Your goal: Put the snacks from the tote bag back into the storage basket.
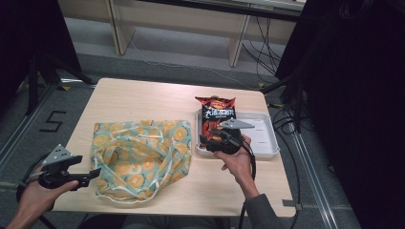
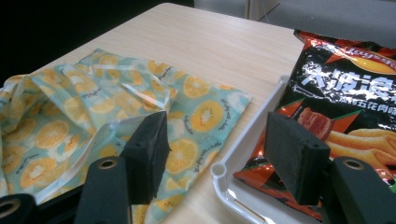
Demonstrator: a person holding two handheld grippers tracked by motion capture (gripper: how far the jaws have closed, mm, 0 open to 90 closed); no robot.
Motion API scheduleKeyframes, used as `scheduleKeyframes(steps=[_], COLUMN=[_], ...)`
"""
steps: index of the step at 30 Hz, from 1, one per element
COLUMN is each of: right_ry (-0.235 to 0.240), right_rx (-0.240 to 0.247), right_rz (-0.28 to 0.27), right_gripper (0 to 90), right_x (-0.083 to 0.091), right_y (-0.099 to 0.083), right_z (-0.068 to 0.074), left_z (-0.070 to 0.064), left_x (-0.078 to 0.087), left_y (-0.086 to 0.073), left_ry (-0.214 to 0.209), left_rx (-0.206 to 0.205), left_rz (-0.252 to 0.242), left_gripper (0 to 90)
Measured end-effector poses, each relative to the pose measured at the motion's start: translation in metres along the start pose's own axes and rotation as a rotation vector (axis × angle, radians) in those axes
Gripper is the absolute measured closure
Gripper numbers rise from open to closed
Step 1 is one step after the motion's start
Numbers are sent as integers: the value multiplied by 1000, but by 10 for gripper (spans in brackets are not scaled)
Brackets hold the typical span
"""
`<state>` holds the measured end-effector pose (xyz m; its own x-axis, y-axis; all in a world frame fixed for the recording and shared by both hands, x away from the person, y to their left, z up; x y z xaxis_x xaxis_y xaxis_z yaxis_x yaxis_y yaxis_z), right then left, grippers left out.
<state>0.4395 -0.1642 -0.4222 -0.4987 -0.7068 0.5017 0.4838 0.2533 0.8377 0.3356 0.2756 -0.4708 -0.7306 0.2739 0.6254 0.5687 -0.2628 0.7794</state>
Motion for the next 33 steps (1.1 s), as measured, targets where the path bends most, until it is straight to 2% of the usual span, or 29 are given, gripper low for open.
scheduleKeyframes(steps=[2,5,6,7,8,10,11,12,15,17,18,19,20,21,22,23,24,25,26,28,29,30,31,32,33], right_ry=[4,6,14,15,16,8,23,22,28,24,38,49,47,49,40,47,48,37,49,39,31,30,34,26,35], right_rx=[19,10,9,3,15,24,15,31,20,17,18,-7,14,4,18,0,3,26,4,30,25,14,55,41,24], right_rz=[-14,1,-10,7,-6,2,-9,-10,-6,1,1,3,-3,10,5,-1,3,17,10,13,29,34,44,33,53], right_gripper=[403,398,398,397,396,393,391,390,388,385,383,382,380,377,376,375,374,372,370,362,360,359,357,356,355], right_x=[-1,-2,-3,-2,-3,-2,-3,-2,-2,-2,-2,-2,-1,0,1,0,1,3,1,1,2,2,2,2,3], right_y=[-2,-6,-8,-9,-10,-12,-13,-13,-15,-18,-18,-20,-20,-21,-22,-24,-25,-27,-29,-32,-34,-36,-37,-39,-40], right_z=[1,3,4,6,5,7,9,9,12,15,16,19,18,19,19,22,23,22,24,23,24,25,23,24,26], left_z=[0,0,0,0,-1,-1,-1,-2,-2,-1,-1,-1,-1,-1,-1,-2,-2,-3,-3,-4,-3,-3,-4,-3,-3], left_x=[0,0,0,1,0,0,0,0,-1,1,1,1,0,0,0,0,0,0,0,0,0,0,0,0,0], left_y=[0,0,0,0,0,0,0,0,0,0,0,0,0,0,0,0,0,0,0,0,0,0,0,0,0], left_ry=[-4,0,1,3,2,-5,-7,-7,-7,-4,-4,-4,-3,-4,-3,-4,-2,-6,-7,-7,-3,-5,-6,-4,-6], left_rx=[3,-8,-11,-9,-2,-7,4,8,6,-20,-21,-20,-20,-20,-29,-18,-20,-11,-20,-11,-28,-27,-24,-34,-37], left_rz=[4,0,0,-2,-6,-8,-10,-13,-20,-12,-11,-11,-11,-11,-9,-5,-7,-8,-11,-11,-9,-8,-7,-4,-4], left_gripper=[165,165,163,160,160,160,160,159,159,159,160,160,160,159,159,160,160,160,160,160,160,160,160,160,160])
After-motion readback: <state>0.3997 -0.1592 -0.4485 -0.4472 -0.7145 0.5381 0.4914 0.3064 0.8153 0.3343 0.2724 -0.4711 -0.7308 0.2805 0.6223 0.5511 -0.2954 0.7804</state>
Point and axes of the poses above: each handheld gripper's, and its own axes: x roughly backward along the jaws, y roughly out of its top, z roughly to its left, the point moved 3 cm from there along -x, roughly forward along the jaws, and after that the axes turned 10 degrees about y, right-handed, at the moved point
